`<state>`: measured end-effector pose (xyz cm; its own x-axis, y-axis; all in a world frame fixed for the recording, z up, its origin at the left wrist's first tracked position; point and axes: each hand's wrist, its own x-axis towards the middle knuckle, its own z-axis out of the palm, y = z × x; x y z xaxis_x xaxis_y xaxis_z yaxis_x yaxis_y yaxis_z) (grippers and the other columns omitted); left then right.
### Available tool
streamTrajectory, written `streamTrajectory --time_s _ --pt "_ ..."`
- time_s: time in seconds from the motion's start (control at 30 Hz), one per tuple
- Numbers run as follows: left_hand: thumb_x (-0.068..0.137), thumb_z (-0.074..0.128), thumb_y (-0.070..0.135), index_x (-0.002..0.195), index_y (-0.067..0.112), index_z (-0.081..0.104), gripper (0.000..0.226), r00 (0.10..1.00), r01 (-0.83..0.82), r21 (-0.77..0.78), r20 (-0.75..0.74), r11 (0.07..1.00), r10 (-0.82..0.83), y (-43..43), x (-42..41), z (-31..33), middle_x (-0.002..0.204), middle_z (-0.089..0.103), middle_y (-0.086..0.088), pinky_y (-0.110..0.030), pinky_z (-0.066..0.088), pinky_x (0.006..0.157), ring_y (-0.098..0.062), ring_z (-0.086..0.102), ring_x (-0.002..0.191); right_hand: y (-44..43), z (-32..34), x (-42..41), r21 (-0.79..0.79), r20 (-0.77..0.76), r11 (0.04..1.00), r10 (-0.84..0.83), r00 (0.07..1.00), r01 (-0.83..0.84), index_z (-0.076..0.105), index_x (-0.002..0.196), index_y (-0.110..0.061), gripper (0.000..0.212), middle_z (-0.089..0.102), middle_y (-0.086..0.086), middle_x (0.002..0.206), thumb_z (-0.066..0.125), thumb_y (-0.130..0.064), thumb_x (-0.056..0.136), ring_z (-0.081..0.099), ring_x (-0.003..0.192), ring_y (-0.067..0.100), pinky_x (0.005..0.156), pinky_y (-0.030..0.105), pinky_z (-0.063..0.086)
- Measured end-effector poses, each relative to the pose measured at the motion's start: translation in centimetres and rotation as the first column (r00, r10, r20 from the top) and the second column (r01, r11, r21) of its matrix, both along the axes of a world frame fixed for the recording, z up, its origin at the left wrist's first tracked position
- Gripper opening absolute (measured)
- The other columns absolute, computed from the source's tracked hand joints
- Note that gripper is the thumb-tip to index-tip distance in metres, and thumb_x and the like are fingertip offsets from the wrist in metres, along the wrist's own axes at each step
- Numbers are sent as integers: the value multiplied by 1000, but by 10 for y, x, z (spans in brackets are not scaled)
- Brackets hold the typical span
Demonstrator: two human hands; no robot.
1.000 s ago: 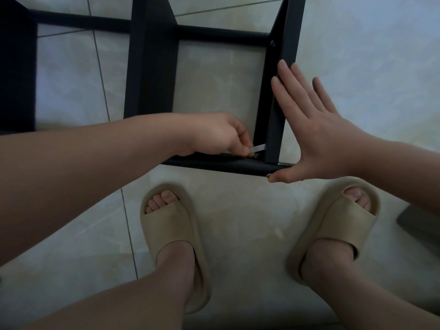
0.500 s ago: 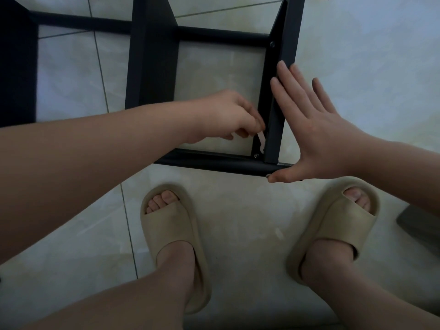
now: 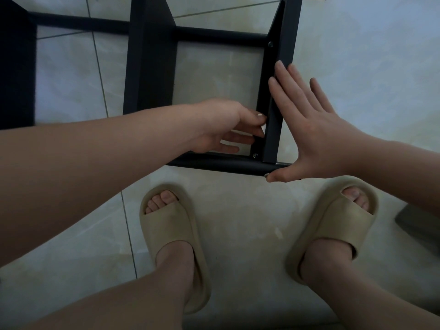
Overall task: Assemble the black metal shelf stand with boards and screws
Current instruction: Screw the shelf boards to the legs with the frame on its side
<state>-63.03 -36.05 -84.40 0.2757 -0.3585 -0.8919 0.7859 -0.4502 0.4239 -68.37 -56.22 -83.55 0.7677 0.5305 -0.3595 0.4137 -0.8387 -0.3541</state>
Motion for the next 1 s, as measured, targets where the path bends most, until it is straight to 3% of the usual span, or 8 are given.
streamTrajectory --time_s 0.17,0.4,1.0 --pt "94 66 33 114 27 67 21 996 70 37 60 997 -72 2 4 4 96 77 9 -40 50 88 -10 68 103 0 0 0 -1 -2 1000 5 1000 -5 -9 160 -6 141 -21 10 167 50 -91 64 -22 153 25 125 54 -3" --pt "97 60 31 114 29 66 18 991 131 47 15 990 -131 2 10 8 95 77 12 -47 48 93 -12 65 108 0 0 0 -2 -10 1000 4 1000 -4 -10 159 -6 142 -22 9 167 50 -92 63 -22 153 25 125 54 -3" --pt "98 59 30 115 27 65 19 964 235 72 112 969 -242 -1 12 5 95 78 10 -44 45 96 -10 64 108 0 0 0 0 -4 1000 5 1000 -5 -10 159 -7 141 -23 8 167 49 -92 64 -22 153 25 124 52 -5"
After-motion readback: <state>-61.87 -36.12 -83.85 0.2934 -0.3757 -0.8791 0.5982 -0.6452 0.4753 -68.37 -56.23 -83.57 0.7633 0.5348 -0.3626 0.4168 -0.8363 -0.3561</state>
